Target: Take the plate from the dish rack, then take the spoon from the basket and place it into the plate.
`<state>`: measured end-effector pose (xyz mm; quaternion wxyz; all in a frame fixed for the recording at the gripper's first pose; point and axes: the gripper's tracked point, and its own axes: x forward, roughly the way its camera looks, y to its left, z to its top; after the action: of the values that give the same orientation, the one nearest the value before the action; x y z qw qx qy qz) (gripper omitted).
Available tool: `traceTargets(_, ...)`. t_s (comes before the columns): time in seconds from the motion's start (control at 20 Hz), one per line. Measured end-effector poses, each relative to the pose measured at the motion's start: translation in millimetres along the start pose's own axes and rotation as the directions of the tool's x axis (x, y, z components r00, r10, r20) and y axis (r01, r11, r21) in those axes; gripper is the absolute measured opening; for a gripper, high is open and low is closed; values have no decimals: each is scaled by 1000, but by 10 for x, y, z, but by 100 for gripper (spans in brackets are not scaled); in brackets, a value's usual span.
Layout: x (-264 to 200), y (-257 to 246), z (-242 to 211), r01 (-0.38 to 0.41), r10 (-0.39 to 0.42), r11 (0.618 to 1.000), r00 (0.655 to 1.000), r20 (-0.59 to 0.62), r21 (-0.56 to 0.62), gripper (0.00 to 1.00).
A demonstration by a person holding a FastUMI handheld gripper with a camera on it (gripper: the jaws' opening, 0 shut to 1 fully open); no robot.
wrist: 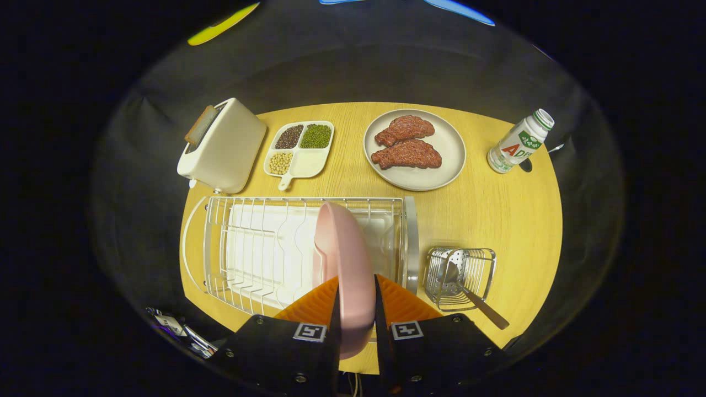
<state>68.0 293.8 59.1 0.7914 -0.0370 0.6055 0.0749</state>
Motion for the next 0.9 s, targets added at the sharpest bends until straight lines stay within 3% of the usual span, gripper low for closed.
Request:
traceTargets(0.1, -95, -12, 31, 51, -52, 998, 998, -28, -38, 19)
traceTargets(0.5, -249, 60, 78, 162, -173, 981, 980, -96, -105, 19)
traceTargets(0.55, -235, 30, 95, 181, -192, 977, 977, -91, -117, 19)
traceTargets(0.6, -252, 30, 123, 196, -207, 972, 975, -79, -131, 13)
traceTargets(0.9, -601, -67, 339, 283, -290, 936, 957, -2, -207, 13)
